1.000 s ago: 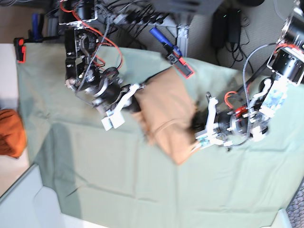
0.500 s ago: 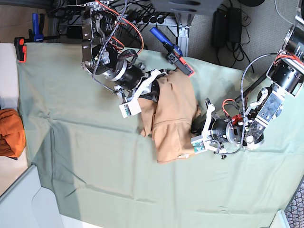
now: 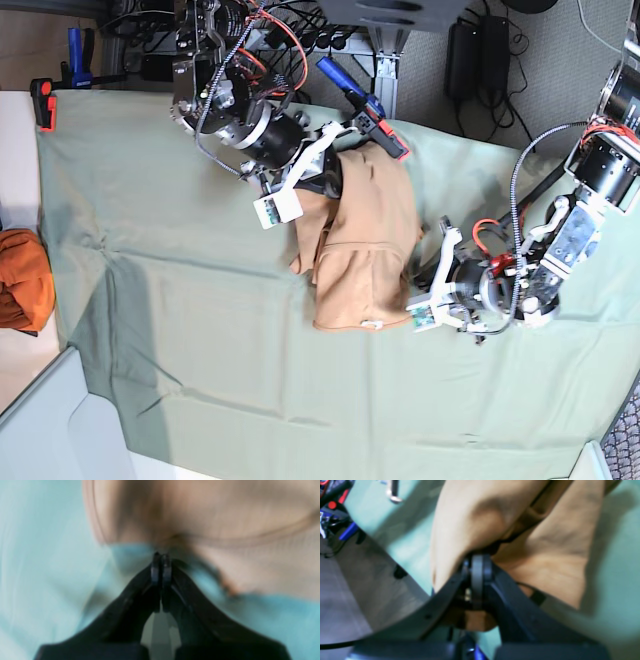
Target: Fold the T-shirt properly
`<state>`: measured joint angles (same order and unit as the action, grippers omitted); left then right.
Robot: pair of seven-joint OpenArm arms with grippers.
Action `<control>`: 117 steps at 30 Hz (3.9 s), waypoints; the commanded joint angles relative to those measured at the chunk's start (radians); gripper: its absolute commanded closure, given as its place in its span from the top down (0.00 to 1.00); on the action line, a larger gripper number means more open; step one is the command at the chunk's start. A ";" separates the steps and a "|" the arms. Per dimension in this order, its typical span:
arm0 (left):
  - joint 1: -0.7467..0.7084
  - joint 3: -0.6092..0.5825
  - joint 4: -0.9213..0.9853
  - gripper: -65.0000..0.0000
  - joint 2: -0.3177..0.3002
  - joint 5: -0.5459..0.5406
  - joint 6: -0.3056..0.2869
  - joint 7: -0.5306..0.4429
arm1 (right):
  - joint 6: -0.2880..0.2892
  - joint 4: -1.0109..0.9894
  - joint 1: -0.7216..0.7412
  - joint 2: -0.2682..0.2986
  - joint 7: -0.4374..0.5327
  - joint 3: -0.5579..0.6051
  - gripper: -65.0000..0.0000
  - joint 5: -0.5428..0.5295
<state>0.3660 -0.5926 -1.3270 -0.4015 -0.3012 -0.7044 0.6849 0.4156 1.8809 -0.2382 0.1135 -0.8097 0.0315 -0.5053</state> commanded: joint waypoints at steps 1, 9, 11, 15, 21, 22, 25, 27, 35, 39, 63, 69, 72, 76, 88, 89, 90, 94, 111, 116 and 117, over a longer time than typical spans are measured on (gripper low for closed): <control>0.033 0.010 -0.043 0.00 -0.034 -0.027 0.010 -0.006 | 0.108 0.026 0.007 0.003 0.020 -0.023 0.00 -0.006; 0.010 0.011 -0.280 0.00 -0.212 -0.186 0.031 0.065 | 0.108 0.068 0.010 0.041 0.020 -0.230 0.00 -0.075; -0.019 0.011 -0.338 0.00 -0.232 -0.206 0.031 0.068 | 0.108 0.081 0.011 0.060 0.020 -0.262 0.00 -0.117; -0.092 0.011 -0.449 0.00 -0.229 -0.220 0.027 0.067 | 0.108 0.085 0.015 0.058 0.020 -0.274 0.00 -0.188; -0.181 0.011 -0.491 0.00 -0.139 -0.219 0.008 0.037 | 0.109 0.085 0.054 0.000 0.021 -0.197 0.00 -0.194; -0.188 0.011 -0.484 0.00 -0.117 -0.218 0.008 0.036 | 0.109 0.084 0.063 -0.011 0.021 -0.181 0.00 -0.191; -0.192 0.011 -0.438 0.00 -0.060 -0.198 0.006 0.027 | 0.109 0.065 0.098 -0.038 0.033 -0.133 0.00 -0.150; -0.192 0.011 -0.394 0.00 -0.032 -0.166 0.006 0.003 | 0.109 0.024 0.119 -0.051 0.051 -0.100 0.00 -0.105; -0.194 0.011 -0.233 0.00 -0.003 -0.124 0.006 -0.068 | 0.109 -0.239 0.225 -0.033 0.109 -0.049 0.00 0.050; -0.206 0.011 -0.225 0.00 -0.003 -0.096 0.006 -0.067 | 0.108 -0.343 0.256 0.027 0.111 -0.049 0.00 0.061; -0.223 0.136 -0.340 0.00 -0.034 -0.216 0.006 0.051 | 0.108 -0.307 0.257 0.105 0.079 -0.058 0.00 -0.062; -0.247 0.135 -0.385 0.00 -0.025 -0.263 0.006 0.048 | 0.108 -0.266 0.256 0.081 0.029 -0.058 0.00 -0.109; -0.262 0.135 -0.385 0.00 -0.025 -0.262 0.006 0.037 | 0.109 -0.266 0.257 0.066 0.001 -0.058 0.00 -0.155; -0.278 0.136 -0.385 0.00 -0.027 -0.252 0.006 0.037 | 0.108 -0.266 0.257 0.047 0.001 -0.058 0.00 -0.163; -0.293 0.136 -0.385 0.00 -0.028 -0.226 0.006 0.037 | 0.109 -0.266 0.257 0.002 -0.006 -0.058 0.51 -0.191; -0.294 0.136 -0.385 0.00 -0.028 -0.226 0.006 0.037 | 0.109 -0.266 0.257 0.002 -0.006 -0.058 0.51 -0.193; -0.296 0.136 -0.385 0.00 -0.028 -0.226 0.006 0.037 | 0.109 -0.266 0.257 0.002 -0.006 -0.058 0.51 -0.200; -0.303 0.136 -0.385 0.00 -0.028 -0.226 0.006 0.036 | 0.109 -0.266 0.257 0.002 -0.006 -0.058 0.39 -0.219; -0.303 0.136 -0.375 0.00 -0.028 -0.206 0.006 0.029 | 0.109 -0.266 0.257 0.005 -0.024 -0.166 0.00 -0.187; -0.303 0.136 -0.367 0.00 -0.029 -0.195 0.006 0.030 | 0.109 -0.266 0.257 0.053 -0.034 -0.208 0.00 -0.194; -0.303 0.136 -0.367 0.00 -0.030 -0.187 0.006 0.030 | 0.109 -0.266 0.257 0.068 -0.034 -0.213 0.00 -0.194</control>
<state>0.0471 -0.4641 -1.6814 -0.4248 -0.4759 -0.6926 0.7357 0.4160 1.5974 0.0029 0.1699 -0.8608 -0.1741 -0.6796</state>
